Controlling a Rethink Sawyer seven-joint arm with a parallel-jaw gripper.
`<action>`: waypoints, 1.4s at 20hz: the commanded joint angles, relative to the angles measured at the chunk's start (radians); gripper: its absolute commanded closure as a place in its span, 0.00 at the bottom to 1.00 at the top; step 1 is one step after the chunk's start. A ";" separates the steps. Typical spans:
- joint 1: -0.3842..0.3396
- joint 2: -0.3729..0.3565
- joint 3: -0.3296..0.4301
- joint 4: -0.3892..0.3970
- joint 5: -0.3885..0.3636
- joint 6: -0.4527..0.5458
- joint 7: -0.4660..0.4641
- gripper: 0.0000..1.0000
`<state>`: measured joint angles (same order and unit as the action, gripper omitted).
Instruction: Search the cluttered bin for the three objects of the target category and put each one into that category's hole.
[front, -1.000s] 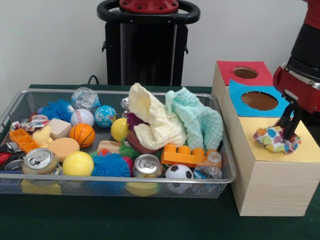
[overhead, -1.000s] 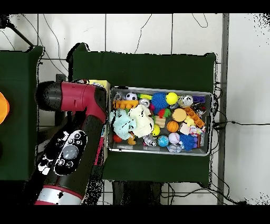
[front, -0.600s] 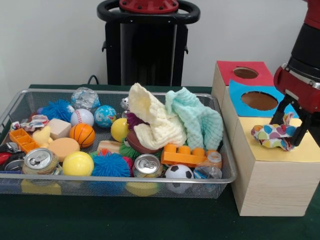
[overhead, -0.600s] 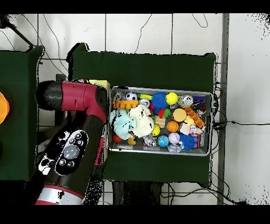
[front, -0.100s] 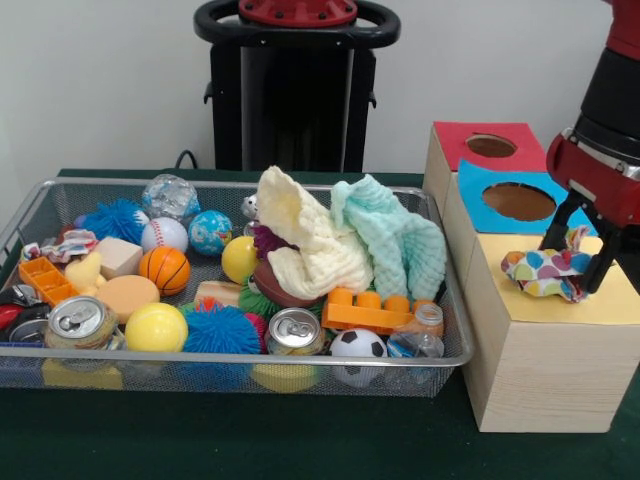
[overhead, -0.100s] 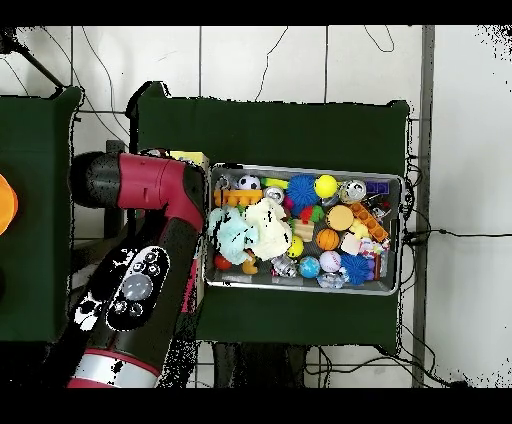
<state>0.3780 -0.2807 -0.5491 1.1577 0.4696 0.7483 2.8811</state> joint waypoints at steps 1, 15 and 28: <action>-0.014 0.029 0.034 0.091 0.024 0.068 0.249 0.00; -0.025 -0.045 0.026 0.122 0.021 0.041 0.219 0.00; -0.025 -0.047 0.028 0.124 0.018 0.042 0.222 0.00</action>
<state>0.3780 -0.3285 -0.5493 1.1822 0.4694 0.7485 2.8811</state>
